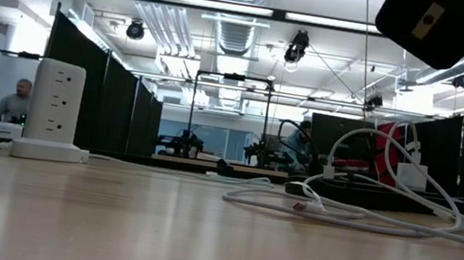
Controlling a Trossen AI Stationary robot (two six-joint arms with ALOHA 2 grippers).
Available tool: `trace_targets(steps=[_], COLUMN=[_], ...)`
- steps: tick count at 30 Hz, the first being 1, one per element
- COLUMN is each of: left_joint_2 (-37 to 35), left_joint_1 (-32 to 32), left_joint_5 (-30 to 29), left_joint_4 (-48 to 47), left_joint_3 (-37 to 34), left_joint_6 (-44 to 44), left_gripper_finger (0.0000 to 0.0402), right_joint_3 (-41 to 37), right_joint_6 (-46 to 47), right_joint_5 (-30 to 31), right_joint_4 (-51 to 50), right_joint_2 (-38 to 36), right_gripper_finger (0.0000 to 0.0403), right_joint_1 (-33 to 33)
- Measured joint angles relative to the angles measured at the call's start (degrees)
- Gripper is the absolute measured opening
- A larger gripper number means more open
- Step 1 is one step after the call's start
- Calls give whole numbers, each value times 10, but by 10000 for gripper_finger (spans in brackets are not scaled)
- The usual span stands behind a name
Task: Insert USB
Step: Insert the black charger cable into the bottom white outlet extension
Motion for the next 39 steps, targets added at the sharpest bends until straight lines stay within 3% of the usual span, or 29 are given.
trace_targets(steps=[17,29,39], left_joint_2=[-4,-4,-4], left_joint_1=[1,3,3], left_joint_5=[9,11,13], left_joint_4=[9,18,32], left_joint_3=[17,-4,-3], left_joint_6=[19,-52,-33], left_gripper_finger=[209,237,205], right_joint_3=[0,0,0], right_joint_6=[2,17,23], right_joint_5=[0,0,0], right_joint_4=[-12,-12,-13], right_joint_2=[0,0,0], right_gripper_finger=[181,181,181], right_joint_1=[0,0,1])
